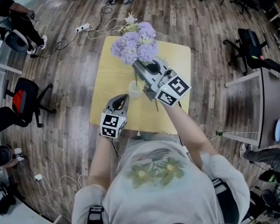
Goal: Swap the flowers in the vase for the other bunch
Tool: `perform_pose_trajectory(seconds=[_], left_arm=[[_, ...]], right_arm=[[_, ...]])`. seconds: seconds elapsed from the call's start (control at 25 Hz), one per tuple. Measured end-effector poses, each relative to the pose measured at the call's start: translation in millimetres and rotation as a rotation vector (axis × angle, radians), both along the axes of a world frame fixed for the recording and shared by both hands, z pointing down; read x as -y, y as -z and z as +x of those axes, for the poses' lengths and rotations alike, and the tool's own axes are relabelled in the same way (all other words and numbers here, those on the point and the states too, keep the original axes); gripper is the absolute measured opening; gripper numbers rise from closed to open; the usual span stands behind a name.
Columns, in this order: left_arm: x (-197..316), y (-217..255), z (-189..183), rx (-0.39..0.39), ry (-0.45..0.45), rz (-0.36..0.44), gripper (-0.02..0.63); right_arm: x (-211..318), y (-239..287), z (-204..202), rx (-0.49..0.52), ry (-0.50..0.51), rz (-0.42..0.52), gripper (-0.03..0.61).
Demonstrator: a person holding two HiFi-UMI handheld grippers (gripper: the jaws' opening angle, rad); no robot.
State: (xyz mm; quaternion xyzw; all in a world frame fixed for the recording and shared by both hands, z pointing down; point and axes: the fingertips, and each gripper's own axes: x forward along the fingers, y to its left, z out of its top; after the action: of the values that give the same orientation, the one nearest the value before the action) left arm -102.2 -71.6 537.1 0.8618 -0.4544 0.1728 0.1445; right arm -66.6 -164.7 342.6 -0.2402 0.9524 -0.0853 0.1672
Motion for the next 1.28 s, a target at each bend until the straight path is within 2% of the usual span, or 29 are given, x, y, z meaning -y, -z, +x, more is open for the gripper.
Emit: perform_pose_trajectory(seconds=[0.8, 1.28], left_arm=[[7.5, -13.5, -9.4, -0.002, 0.01, -0.027, 0.018], [1.7, -19.7, -9.7, -0.002, 0.011, -0.037, 0.018]], right_arm=[[-8.3, -115.1, -21.7, -0.295, 0.036, -0.178, 0.067], [-31.1, -155.1, -22.9, -0.473, 0.069, -0.206, 0.11]])
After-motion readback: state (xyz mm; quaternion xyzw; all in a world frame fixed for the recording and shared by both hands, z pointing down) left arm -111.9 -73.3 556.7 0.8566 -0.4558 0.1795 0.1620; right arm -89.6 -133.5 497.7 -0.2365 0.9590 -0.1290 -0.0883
